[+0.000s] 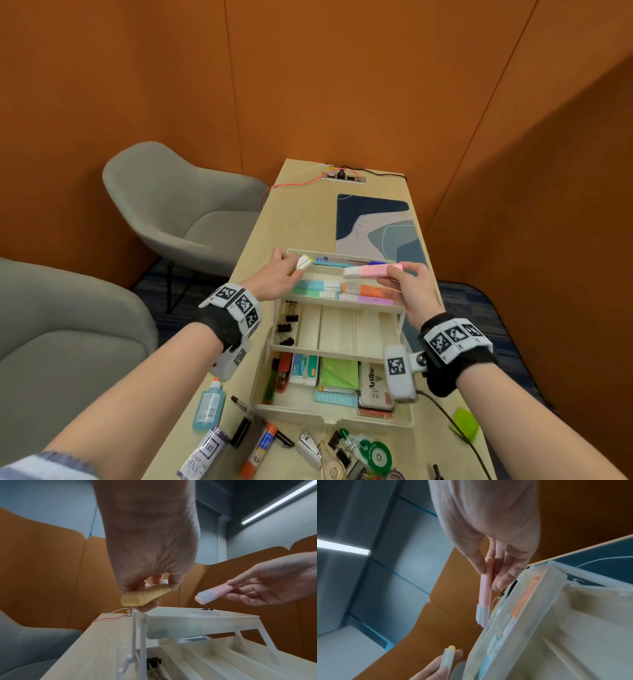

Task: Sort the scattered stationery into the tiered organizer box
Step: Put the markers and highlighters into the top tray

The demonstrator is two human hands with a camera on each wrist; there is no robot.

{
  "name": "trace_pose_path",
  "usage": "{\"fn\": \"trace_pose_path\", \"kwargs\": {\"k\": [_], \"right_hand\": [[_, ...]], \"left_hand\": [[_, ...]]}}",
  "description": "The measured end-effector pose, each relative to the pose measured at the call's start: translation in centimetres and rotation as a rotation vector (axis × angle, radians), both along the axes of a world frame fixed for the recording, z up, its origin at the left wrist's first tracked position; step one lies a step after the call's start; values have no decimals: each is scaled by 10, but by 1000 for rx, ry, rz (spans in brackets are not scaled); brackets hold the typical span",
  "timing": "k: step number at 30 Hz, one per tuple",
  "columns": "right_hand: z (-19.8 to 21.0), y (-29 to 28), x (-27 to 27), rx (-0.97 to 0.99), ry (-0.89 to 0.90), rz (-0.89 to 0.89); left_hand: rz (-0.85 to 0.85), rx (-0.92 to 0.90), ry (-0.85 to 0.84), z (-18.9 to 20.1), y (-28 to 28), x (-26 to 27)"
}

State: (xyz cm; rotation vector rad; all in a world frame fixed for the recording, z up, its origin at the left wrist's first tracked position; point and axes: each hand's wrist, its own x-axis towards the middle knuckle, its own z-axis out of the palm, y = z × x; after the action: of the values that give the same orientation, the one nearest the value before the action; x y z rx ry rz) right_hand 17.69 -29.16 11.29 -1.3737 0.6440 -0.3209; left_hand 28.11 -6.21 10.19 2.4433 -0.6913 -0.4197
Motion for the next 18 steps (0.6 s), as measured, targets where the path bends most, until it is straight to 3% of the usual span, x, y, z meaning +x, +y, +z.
{"fn": "trace_pose_path", "kwargs": {"k": [4,7,11,15,18], "right_hand": [[-12,-9,15,60,15,-20],[-15,-14,22,-19,56,-14],[-21,-18,28,-343,236,-77],[-21,-14,28,-769,373,13],[-16,-3,17,-838,315,85]], "left_hand": [[3,-77,-5,2,5,3],[50,-182,-37,0,4,6],[94,-221,-120,-3,-2,10],[60,-199,-209,-3,-13,12],[-25,-88,-280,-2,-20,14]]}}
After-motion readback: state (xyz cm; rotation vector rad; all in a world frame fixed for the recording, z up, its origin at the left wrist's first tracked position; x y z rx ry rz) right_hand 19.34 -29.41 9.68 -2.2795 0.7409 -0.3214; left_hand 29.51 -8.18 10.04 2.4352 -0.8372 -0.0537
